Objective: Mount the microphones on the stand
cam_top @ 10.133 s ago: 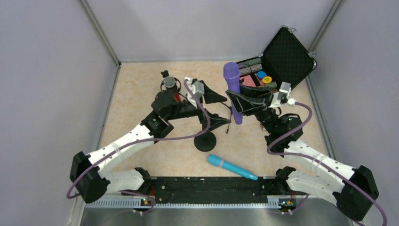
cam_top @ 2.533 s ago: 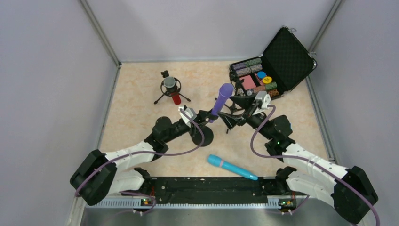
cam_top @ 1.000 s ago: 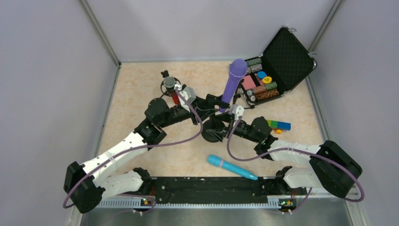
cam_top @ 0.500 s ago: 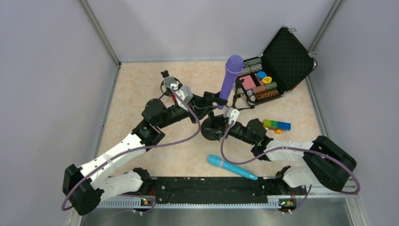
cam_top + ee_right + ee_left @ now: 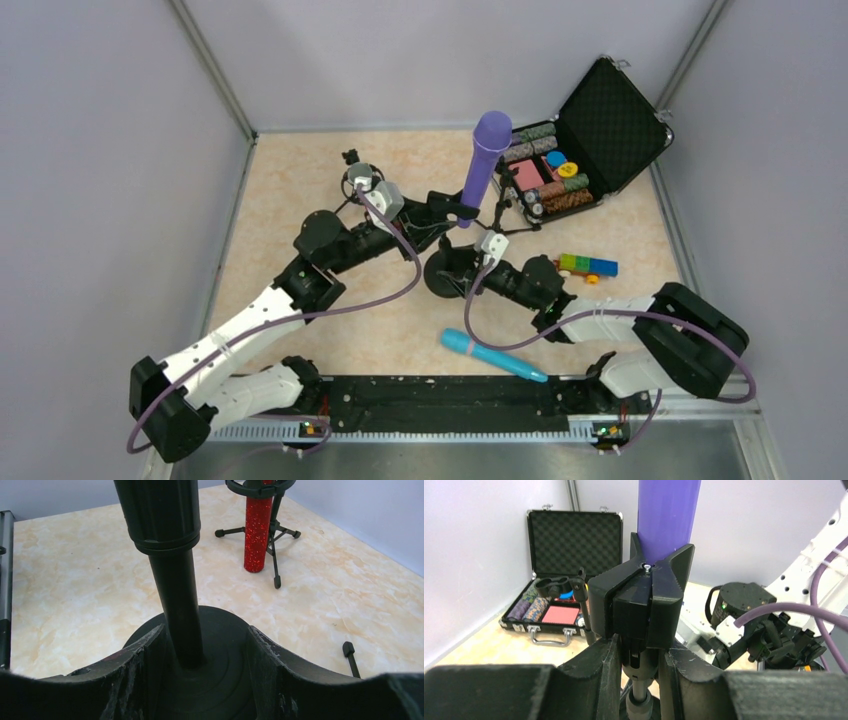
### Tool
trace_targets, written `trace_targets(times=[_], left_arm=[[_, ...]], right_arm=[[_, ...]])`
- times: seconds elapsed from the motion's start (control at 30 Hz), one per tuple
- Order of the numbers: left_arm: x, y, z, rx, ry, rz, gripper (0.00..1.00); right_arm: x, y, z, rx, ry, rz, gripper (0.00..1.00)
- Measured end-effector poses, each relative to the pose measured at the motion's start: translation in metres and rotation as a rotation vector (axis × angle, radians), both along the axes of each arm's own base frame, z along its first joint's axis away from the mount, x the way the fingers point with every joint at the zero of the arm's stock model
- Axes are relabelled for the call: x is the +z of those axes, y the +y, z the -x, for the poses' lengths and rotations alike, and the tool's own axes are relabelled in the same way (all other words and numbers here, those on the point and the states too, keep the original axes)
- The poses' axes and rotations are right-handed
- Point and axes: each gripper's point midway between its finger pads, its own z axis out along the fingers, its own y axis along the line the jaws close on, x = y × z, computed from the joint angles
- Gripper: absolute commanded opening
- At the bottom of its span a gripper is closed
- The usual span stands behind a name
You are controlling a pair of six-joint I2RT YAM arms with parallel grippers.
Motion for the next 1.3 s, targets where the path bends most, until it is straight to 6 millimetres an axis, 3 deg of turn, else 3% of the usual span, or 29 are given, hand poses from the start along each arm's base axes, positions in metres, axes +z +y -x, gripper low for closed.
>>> trace_targets(times=[0.23,0.4,0.6,0.73,1.0,1.17,1.3], left_arm=[[0.019,0.006,0.006,0.003,-0.058,0.024,0.0],[0.017,0.009,0.009,0.009,-0.078,-0.007,0.0],[0.014,0.01,0.006,0.021,-0.088,-0.027,0.0],[0.014,0.013,0.001,0.053,-0.108,-0.034,0.0],[0.014,0.022,-0.017,0.167,-0.102,-0.033,0.0],[-0.001,0.028,-0.034,0.253,-0.077,-0.052,0.0],[-0.03,0.033,-0.052,0.331,-0.028,-0.092,0.0]], right_arm=[[-0.006,0.0,-0.001,-0.01,0.01,0.013,0.58],[-0.008,0.0,-0.001,-0.008,0.018,0.019,0.62],[-0.008,0.0,0.003,0.004,0.046,0.04,0.84],[0.005,-0.001,0.006,0.011,0.054,0.025,0.94],[0.049,-0.009,0.017,0.022,0.018,-0.071,0.99],[0.057,-0.014,0.023,0.022,0.043,-0.103,0.99],[0.055,-0.019,0.029,0.021,0.07,-0.124,0.99]])
